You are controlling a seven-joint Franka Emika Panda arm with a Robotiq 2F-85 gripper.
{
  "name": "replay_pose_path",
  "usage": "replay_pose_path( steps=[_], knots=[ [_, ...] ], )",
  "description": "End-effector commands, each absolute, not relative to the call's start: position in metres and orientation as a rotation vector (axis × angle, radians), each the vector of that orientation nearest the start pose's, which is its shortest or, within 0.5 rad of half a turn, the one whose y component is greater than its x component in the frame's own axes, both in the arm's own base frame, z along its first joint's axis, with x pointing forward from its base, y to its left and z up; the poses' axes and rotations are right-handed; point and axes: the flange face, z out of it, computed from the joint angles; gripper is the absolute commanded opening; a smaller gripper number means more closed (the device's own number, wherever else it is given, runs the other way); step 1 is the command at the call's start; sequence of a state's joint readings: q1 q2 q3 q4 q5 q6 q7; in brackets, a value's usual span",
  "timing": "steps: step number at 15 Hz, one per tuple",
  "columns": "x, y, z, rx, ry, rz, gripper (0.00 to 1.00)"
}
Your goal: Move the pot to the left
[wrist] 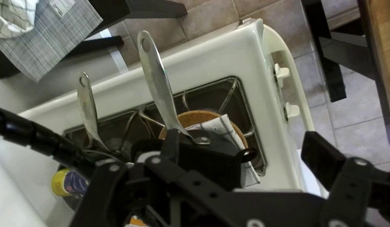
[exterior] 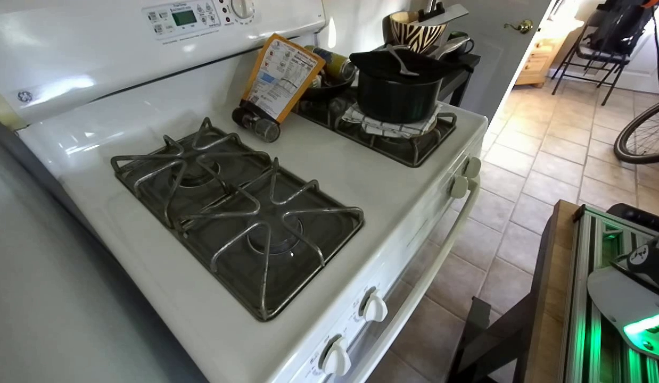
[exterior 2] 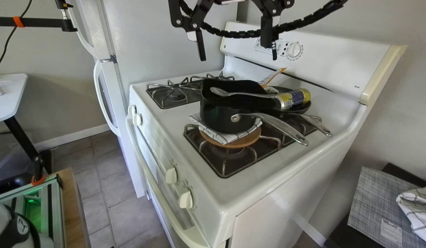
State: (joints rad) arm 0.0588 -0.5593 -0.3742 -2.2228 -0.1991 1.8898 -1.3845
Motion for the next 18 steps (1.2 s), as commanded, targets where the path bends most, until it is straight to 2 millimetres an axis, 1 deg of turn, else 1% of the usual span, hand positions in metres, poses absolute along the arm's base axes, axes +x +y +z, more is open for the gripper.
replay_pose_path(
  steps=[1,3,5,7,9,11,13,14,16,18],
  knots=[
    [0.395,-0.197,0.571,-2.581,-1.954,-0.237,1.0],
    [0.407,-0.208,0.561,-2.524,-1.994,-0.219,1.0],
    [0.423,-0.213,0.554,-2.466,-2.043,-0.232,1.0],
    [0.442,-0.208,0.548,-2.409,-2.087,-0.235,1.0],
    [0.46,-0.203,0.54,-2.361,-2.094,-0.241,1.0],
    [0.474,-0.193,0.527,-2.318,-2.094,-0.231,1.0],
    [0.478,-0.189,0.515,-2.317,-2.066,-0.184,1.0],
    [0.476,-0.191,0.509,-2.327,-2.053,-0.152,1.0],
    [0.468,-0.202,0.498,-2.352,-2.022,-0.121,1.0],
    [0.464,-0.212,0.49,-2.372,-2.002,-0.154,1.0]
  ],
)
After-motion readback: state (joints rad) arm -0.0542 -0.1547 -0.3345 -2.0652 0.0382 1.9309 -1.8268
